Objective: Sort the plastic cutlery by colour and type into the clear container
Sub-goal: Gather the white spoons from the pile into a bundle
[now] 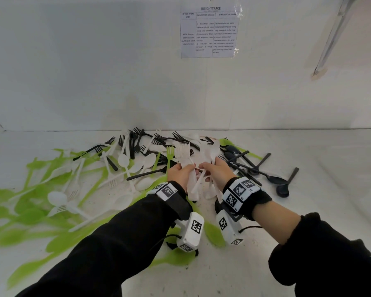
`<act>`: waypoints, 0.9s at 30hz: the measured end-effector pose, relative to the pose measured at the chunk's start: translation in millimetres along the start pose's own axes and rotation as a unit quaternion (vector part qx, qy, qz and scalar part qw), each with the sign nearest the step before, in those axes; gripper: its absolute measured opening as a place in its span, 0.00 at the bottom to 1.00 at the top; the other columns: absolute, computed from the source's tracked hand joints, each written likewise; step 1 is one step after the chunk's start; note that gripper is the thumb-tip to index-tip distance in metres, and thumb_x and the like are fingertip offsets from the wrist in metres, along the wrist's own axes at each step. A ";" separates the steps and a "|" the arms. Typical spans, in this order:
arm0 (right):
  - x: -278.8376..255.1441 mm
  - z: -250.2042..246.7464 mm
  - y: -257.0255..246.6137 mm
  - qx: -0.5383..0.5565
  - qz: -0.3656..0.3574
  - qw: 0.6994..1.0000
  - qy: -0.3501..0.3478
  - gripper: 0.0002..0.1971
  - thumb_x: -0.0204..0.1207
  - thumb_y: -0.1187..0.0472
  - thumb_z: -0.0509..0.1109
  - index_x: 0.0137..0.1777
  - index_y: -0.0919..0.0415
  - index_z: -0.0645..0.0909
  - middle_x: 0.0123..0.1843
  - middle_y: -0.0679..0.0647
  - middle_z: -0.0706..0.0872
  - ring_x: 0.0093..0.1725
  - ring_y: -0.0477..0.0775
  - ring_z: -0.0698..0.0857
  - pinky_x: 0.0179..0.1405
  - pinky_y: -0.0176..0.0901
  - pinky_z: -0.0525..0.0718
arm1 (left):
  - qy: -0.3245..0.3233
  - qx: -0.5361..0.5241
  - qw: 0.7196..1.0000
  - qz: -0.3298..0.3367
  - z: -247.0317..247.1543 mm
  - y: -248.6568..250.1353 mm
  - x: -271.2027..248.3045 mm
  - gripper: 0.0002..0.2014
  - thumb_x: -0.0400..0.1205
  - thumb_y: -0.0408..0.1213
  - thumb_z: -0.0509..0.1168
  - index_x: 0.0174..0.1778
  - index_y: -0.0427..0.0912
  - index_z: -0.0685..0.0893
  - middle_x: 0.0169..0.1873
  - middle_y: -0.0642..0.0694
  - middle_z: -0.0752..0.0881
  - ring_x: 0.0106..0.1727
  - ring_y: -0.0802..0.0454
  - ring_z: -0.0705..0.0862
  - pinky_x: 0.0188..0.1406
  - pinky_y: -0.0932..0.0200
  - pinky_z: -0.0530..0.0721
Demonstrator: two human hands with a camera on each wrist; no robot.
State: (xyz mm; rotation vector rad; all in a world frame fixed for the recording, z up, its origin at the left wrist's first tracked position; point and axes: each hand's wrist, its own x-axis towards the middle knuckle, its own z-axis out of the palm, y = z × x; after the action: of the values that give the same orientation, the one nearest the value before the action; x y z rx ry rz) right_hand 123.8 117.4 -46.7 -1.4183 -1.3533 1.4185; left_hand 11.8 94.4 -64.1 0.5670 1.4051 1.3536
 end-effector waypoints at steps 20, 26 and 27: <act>-3.4 -6.1 -4.5 -0.103 -0.096 0.990 0.021 0.05 0.75 0.57 0.72 0.47 0.54 0.79 0.42 0.55 0.85 0.34 0.53 0.83 0.48 0.54 0.85 | -0.056 -0.028 0.998 -0.006 8.0 -5.6 -10.7 0.13 0.81 0.25 0.64 0.61 0.30 0.81 0.53 0.30 0.85 0.44 0.38 0.85 0.47 0.45 0.86; -1.9 -4.8 -1.2 -0.076 -0.074 0.990 0.097 0.17 0.74 0.59 0.73 0.62 0.60 0.76 0.52 0.52 0.81 0.52 0.52 0.81 0.58 0.45 0.79 | -0.042 -0.036 0.998 -0.008 7.0 -9.0 -9.9 0.13 0.81 0.25 0.64 0.61 0.29 0.80 0.46 0.35 0.86 0.38 0.42 0.85 0.33 0.52 0.86; -1.2 -5.6 -0.8 -0.071 -0.077 0.988 0.112 0.19 0.74 0.59 0.73 0.62 0.62 0.75 0.54 0.53 0.81 0.53 0.52 0.81 0.57 0.43 0.78 | -0.037 -0.041 0.998 -0.009 6.3 -9.0 -9.7 0.13 0.81 0.25 0.64 0.61 0.29 0.80 0.43 0.37 0.86 0.37 0.43 0.85 0.29 0.54 0.86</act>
State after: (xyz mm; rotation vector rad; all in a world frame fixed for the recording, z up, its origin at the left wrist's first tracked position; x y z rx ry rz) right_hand 129.3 117.4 -44.8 -1.4795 -1.4053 1.0467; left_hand 23.5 86.3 -67.7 0.5432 1.2864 1.3562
